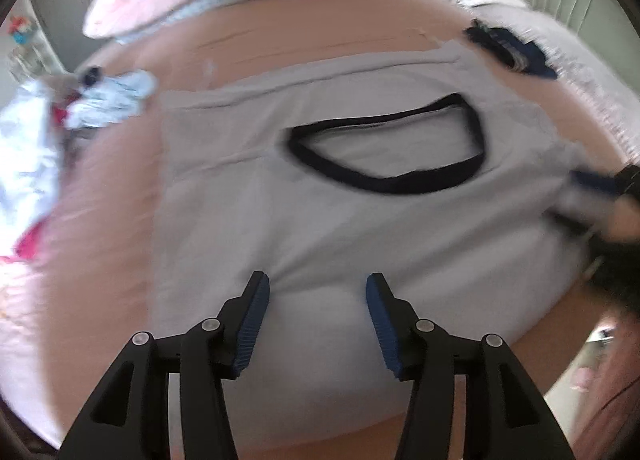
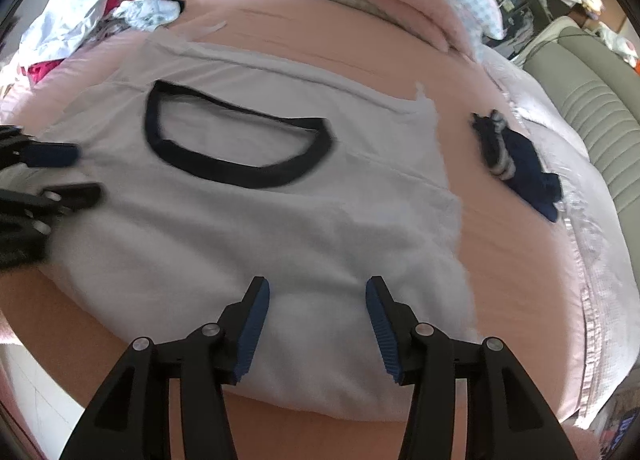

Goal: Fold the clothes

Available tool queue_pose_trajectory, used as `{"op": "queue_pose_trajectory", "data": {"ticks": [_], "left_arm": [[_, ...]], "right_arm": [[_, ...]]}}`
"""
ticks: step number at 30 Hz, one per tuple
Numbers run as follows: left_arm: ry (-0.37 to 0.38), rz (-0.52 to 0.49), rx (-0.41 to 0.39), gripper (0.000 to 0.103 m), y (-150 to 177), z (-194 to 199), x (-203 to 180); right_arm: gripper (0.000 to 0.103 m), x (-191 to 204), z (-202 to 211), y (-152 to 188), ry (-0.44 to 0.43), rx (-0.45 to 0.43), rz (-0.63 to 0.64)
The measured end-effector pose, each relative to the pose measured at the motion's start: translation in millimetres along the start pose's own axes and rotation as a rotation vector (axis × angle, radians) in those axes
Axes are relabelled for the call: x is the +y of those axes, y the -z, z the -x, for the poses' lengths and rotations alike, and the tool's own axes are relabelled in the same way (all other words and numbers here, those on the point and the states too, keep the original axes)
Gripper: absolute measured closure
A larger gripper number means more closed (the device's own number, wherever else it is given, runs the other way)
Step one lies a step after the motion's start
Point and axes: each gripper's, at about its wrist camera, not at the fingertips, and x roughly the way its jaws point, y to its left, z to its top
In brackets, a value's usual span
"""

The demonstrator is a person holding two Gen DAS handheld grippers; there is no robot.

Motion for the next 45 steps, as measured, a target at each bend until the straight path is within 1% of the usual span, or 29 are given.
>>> {"op": "queue_pose_trajectory", "data": {"ticks": [1,3,4,5,6,8,10,11,12,14,15,18,20,22,23,25,26,27,28,29,30,32,34,35,37,38,40,43,45], "left_arm": [[-0.036,0.014,0.005,0.053,3.6,2.5,8.9],[-0.037,0.099,-0.011,0.052,10.8,11.4,30.8],[-0.046,0.145,-0.020,0.052,13.0,15.6,38.6],[-0.057,0.187,-0.031,0.052,15.0,19.8,45.6],[-0.065,0.209,-0.044,0.052,16.6,24.0,48.6],[-0.019,0.215,-0.071,0.052,17.8,31.0,45.7],[0.034,0.209,-0.092,0.052,19.5,35.3,37.1],[0.057,0.201,-0.094,0.052,20.1,34.9,31.9],[0.075,0.196,-0.088,0.052,21.6,33.0,26.7],[0.096,0.186,-0.082,0.052,24.1,28.9,17.3],[0.101,0.175,-0.081,0.052,25.5,27.4,12.6],[0.061,0.101,-0.078,0.052,29.0,26.0,1.0],[0.030,0.074,-0.068,0.052,34.2,26.5,2.6],[-0.014,0.073,-0.059,0.052,41.5,27.3,10.6],[-0.039,0.077,-0.056,0.052,44.2,27.8,15.9],[-0.048,0.114,-0.055,0.052,48.7,30.3,27.0],[-0.048,0.134,-0.057,0.052,50.8,31.9,32.3],[-0.033,0.163,-0.069,0.052,52.2,34.7,36.4],[-0.018,0.191,-0.084,0.052,53.4,37.7,40.1],[0.002,0.210,-0.108,0.052,53.8,42.2,41.5],[0.038,0.222,-0.141,0.052,53.6,47.7,41.5],[0.112,0.214,-0.180,0.052,49.8,53.2,37.0],[0.136,0.182,-0.180,0.052,44.4,49.6,26.6],[0.121,0.167,-0.151,0.052,43.2,43.3,22.1],[0.077,0.153,-0.086,0.052,43.8,30.6,18.5],[0.055,0.154,-0.058,0.052,45.1,25.8,19.1],[0.061,0.186,-0.059,0.052,46.7,29.5,26.1],[0.085,0.268,-0.103,0.052,44.3,41.5,43.9],[0.145,0.332,-0.120,0.052,38.6,44.2,58.7]], "right_arm": [[0.053,-12.1,1.7,3.3,0.021,-0.006,-0.027],[0.053,-36.4,5.1,9.7,0.061,-0.018,-0.084],[0.051,-48.0,7.6,12.2,0.063,-0.025,-0.135],[0.051,-58.5,12.3,14.6,0.086,-0.031,-0.201],[0.051,-59.6,17.7,15.0,0.094,-0.050,-0.209],[0.049,-54.8,30.8,15.7,0.106,-0.105,-0.195],[0.049,-39.9,43.2,18.0,0.050,-0.156,-0.156],[0.049,-28.5,44.5,18.9,0.001,-0.153,-0.127],[0.049,-20.4,42.8,20.1,-0.026,-0.138,-0.113],[0.049,-7.9,32.3,21.6,-0.096,-0.086,-0.109],[0.049,-7.1,31.2,23.9,-0.084,-0.079,-0.096],[0.049,-4.5,27.8,30.8,-0.048,-0.059,-0.058],[0.049,-2.9,25.6,35.3,-0.024,-0.046,-0.033],[0.049,-2.7,23.5,40.1,0.003,-0.032,-0.013],[0.049,-12.9,23.7,43.6,0.031,-0.022,-0.039],[0.049,-34.0,24.0,50.5,0.078,-0.002,-0.098],[0.047,-49.1,23.9,53.0,0.038,0.007,-0.169],[0.047,-63.3,24.2,55.4,0.001,0.015,-0.236],[0.047,-71.5,26.8,57.0,-0.010,0.010,-0.282],[0.047,-76.5,31.3,57.5,0.004,-0.009,-0.302],[0.047,-77.4,34.4,56.5,0.000,-0.027,-0.304],[0.047,-74.9,42.6,53.9,-0.046,-0.076,-0.305],[0.047,-65.9,40.8,48.2,-0.057,-0.080,-0.260],[0.047,-57.2,33.6,46.0,-0.034,-0.054,-0.219],[0.047,-49.5,16.2,44.6,0.008,0.016,-0.181],[0.047,-51.1,11.3,47.4,0.002,0.040,-0.195],[0.047,-63.9,14.6,47.8,-0.026,0.041,-0.256],[0.047,-78.3,28.0,53.3,-0.034,0.022,-0.327],[0.047,-91.8,33.0,46.8,-0.106,0.007,-0.362]]}}
